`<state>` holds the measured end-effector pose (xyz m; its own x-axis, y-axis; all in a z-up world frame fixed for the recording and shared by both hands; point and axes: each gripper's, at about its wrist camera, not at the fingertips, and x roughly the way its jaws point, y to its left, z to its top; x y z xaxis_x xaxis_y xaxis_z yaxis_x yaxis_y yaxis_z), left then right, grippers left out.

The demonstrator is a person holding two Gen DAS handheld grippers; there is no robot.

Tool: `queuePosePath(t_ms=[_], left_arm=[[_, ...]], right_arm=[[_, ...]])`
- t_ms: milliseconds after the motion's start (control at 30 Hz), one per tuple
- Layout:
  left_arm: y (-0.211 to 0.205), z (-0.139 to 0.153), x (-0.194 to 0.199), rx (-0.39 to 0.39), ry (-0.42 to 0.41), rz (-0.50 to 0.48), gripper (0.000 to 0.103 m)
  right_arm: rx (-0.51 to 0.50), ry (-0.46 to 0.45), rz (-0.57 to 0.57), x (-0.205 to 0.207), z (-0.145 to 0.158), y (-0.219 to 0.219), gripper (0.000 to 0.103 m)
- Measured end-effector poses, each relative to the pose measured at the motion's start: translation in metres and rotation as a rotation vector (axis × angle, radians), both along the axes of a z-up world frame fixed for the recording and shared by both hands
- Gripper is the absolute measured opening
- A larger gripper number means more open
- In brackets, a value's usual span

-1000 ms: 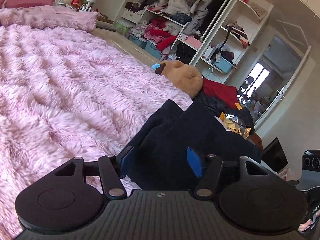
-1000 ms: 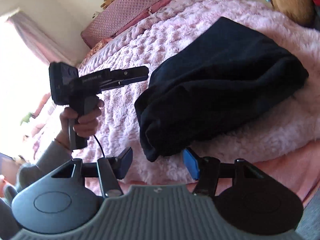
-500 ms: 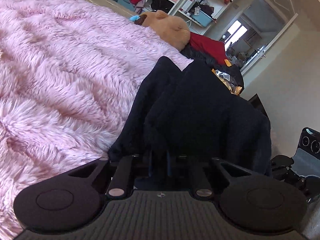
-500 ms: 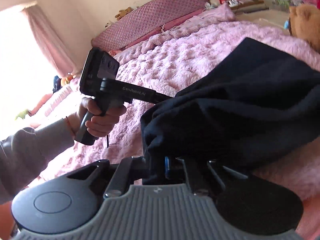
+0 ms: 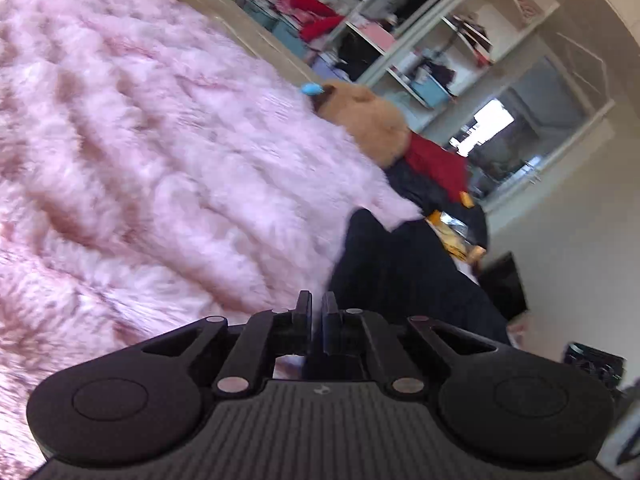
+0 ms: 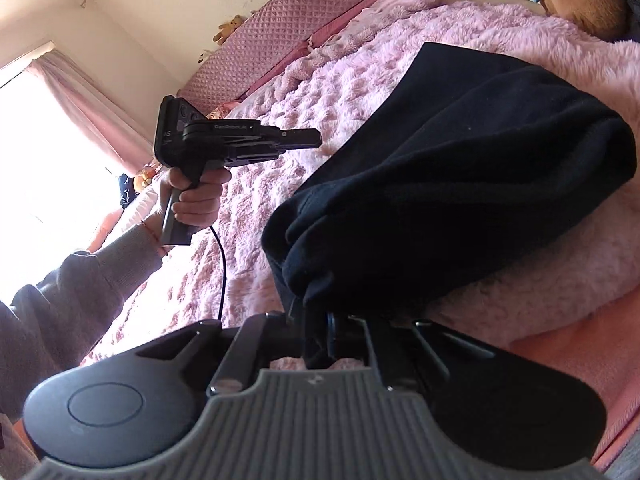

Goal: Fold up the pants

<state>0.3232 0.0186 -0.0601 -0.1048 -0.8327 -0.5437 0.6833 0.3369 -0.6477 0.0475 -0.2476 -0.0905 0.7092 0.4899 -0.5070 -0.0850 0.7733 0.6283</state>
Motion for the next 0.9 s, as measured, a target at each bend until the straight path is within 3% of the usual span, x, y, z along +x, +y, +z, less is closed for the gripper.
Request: queuePosePath(t_ms=[33,133,200,333,433,467,533,600,733,900], left_arm=[[-0.005,0.002,-0.004,0.006,0.011,-0.054,0.027],[-0.027,-0.005,-0.015,0.128,-0.045,-0.124,0.055],[-0.040,-0.016,-0.017,0.196,-0.041,-0.163,0.057],[-0.057,-0.032,-0.024,0.089,0.056,-0.244,0.065],[-0.072,-0.042,-0.027,0.119,0.056,-0.263,0.069],[-0.076,-0.047,-0.029,0.130,0.070,-0.242,0.066],[-0.074,-0.049,-0.032,0.105,0.070,-0.176,0.037],[-0.064,-0.045,-0.036,0.055,-0.005,-0.142,0.021],[-0.052,-0.039,-0.033,0.064,-0.039,-0.086,0.011],[-0.049,-0.032,-0.025,0.096,-0.091,-0.041,0.008]], right_arm=[[0.004,0.003,-0.001,0.000,0.000,0.001,0.005],[0.023,0.011,-0.002,0.002,-0.003,-0.002,0.006],[0.044,0.019,-0.002,0.007,-0.004,-0.010,0.008],[0.036,0.023,0.006,0.010,-0.004,-0.009,0.009],[0.014,0.015,0.010,0.012,-0.002,-0.007,0.010],[0.021,0.020,0.009,0.014,-0.002,-0.008,0.011],[0.063,0.026,-0.014,0.015,-0.004,-0.013,0.016],[0.113,-0.014,-0.029,0.011,-0.006,-0.018,0.004],[0.159,0.009,-0.064,0.002,-0.013,-0.025,0.001],[0.193,0.065,-0.095,-0.011,-0.013,-0.032,0.000]])
